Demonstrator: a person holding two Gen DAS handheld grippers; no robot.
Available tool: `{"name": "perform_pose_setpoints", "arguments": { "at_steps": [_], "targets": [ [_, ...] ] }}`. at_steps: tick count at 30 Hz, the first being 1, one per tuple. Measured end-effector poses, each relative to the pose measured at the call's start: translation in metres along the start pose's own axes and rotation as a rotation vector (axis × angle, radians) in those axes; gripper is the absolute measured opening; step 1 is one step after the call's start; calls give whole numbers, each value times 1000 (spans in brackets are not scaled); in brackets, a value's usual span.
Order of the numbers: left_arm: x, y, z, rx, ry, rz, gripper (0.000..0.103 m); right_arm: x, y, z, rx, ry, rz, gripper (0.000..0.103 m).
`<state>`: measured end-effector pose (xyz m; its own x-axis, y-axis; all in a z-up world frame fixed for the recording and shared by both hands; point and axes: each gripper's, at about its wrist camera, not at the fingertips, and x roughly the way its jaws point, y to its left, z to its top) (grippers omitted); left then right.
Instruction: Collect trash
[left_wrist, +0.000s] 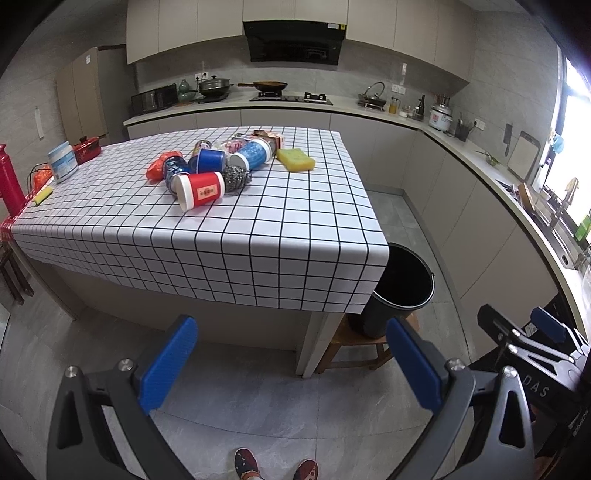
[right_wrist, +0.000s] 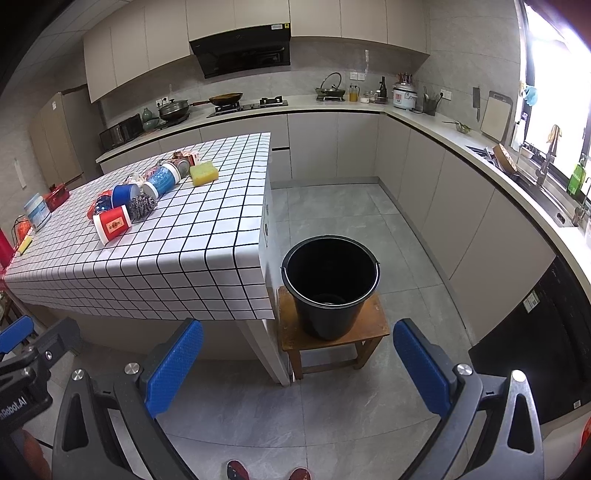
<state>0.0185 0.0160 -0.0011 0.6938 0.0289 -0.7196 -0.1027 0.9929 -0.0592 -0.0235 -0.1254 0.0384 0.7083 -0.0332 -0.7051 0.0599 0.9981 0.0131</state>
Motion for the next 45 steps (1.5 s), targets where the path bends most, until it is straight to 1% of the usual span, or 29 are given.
{"name": "perform_pose_setpoints", "arguments": {
  "at_steps": [15, 22, 26, 32, 36, 45],
  "targets": [
    [3, 9, 5, -37, -20, 69, 103, 7, -1, 9, -24, -17, 60, 103],
    [6, 25, 9, -63, -18, 107, 103, 15, 7, 17, -38, -23, 90, 103],
    [13, 42, 16, -86, -13, 121, 103, 21, 20, 24, -47, -19, 99, 103],
    [28, 73, 36, -95, -15, 122, 103, 36, 44, 36, -43, -15, 85, 103],
    [42, 94, 53, -101, -12, 114, 103, 48, 67, 50, -39, -10, 71, 103],
    [77, 142, 93, -71, -3, 82, 103, 75, 121, 79, -11, -10, 46, 103]
  ]
}}
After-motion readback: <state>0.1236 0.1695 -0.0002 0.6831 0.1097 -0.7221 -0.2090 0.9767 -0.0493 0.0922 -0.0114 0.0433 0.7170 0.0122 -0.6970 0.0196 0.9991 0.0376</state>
